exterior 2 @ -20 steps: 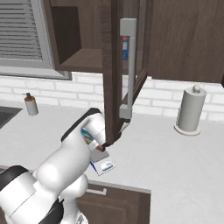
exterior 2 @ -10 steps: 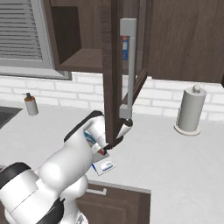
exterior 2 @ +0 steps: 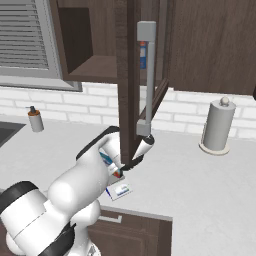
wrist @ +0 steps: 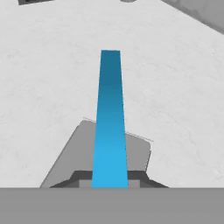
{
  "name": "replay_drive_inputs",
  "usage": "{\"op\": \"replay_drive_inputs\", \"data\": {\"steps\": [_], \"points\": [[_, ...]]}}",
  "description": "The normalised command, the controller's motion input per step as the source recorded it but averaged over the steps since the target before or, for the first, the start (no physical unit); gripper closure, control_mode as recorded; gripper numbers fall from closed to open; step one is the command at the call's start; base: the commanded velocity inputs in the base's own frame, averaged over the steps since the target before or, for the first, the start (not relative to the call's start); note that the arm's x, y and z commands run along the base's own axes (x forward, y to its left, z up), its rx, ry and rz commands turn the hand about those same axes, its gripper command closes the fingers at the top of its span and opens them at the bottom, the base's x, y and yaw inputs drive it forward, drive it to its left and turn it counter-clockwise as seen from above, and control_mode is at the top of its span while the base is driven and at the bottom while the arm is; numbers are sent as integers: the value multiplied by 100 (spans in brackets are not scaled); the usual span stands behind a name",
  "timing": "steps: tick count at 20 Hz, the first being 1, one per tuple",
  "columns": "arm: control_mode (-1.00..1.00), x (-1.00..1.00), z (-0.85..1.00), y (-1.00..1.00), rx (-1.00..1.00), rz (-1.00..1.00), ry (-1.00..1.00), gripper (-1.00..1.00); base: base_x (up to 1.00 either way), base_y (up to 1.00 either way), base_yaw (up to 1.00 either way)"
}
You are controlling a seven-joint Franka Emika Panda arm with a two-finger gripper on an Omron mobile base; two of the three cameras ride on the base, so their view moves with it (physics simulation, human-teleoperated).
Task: Pick the boxed food and place it on the digital scale for weighing, and close the cabinet.
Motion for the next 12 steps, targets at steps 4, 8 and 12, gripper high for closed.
{"op": "replay_drive_inputs", "data": {"steps": [4,8,12], "points": [[-100,-38,0,-12,0,0,-1,100,0,0,0],[-100,-12,-4,-3,0,0,0,100,0,0,0],[-100,5,-18,0,0,0,-4,100,0,0,0]]}}
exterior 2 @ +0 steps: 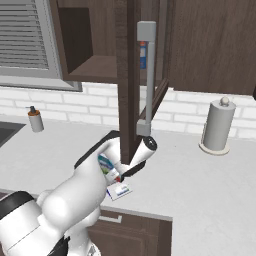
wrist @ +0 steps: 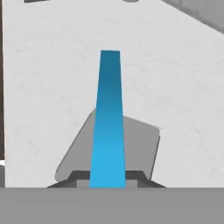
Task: Pick the boxed food and place it on the digital scale for weighing, and close the cabinet.
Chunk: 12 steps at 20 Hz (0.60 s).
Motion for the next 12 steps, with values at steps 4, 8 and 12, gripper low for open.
{"op": "replay_drive_inputs", "data": {"steps": [4,8,12], "points": [[-100,16,-22,3,-1,0,-14,-100,0,0,0],[-100,4,-6,2,0,0,-13,-100,0,0,0],[-100,0,0,11,0,0,-9,-100,0,0,0]]}}
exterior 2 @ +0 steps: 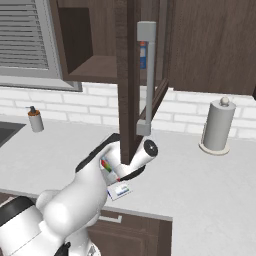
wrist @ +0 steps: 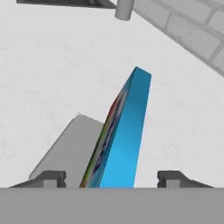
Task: Pick the boxed food and place it on the digital scale for weighing, and close the cabinet.
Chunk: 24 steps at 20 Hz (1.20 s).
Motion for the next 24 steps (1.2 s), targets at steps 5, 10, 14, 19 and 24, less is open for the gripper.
{"op": "replay_drive_inputs", "data": {"steps": [5,10,14,19,24], "points": [[-100,0,0,11,0,0,-1,-100,0,0,0],[-100,0,0,3,0,0,0,-100,0,0,0],[-100,-5,0,2,0,0,0,-100,0,0,0],[-100,-18,0,7,0,0,0,-100,0,0,0],[-100,-3,0,3,0,0,0,-100,0,0,0]]}}
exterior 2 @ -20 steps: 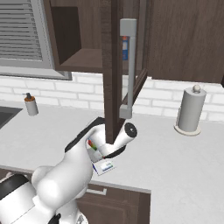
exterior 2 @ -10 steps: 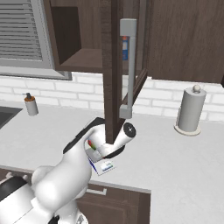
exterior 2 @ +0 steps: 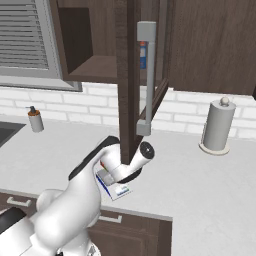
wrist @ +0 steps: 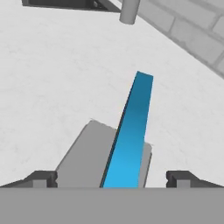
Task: Pick the boxed food and place it on the digital scale for weighing, and close the cabinet.
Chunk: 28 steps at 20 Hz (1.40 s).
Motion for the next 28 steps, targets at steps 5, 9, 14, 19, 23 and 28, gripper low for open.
{"op": "replay_drive_inputs", "data": {"steps": [5,9,14,19,23,28], "points": [[-100,-30,6,1,0,0,-11,-100,0,0,0],[-100,-45,15,19,1,0,-23,-100,0,0,0],[-100,-22,28,52,0,0,-29,-100,0,0,0],[-100,-58,50,6,8,0,-36,-100,0,0,0],[-100,-54,34,-7,21,0,-32,-100,0,0,0],[-100,-50,33,-44,26,1,-49,-100,0,0,0]]}}
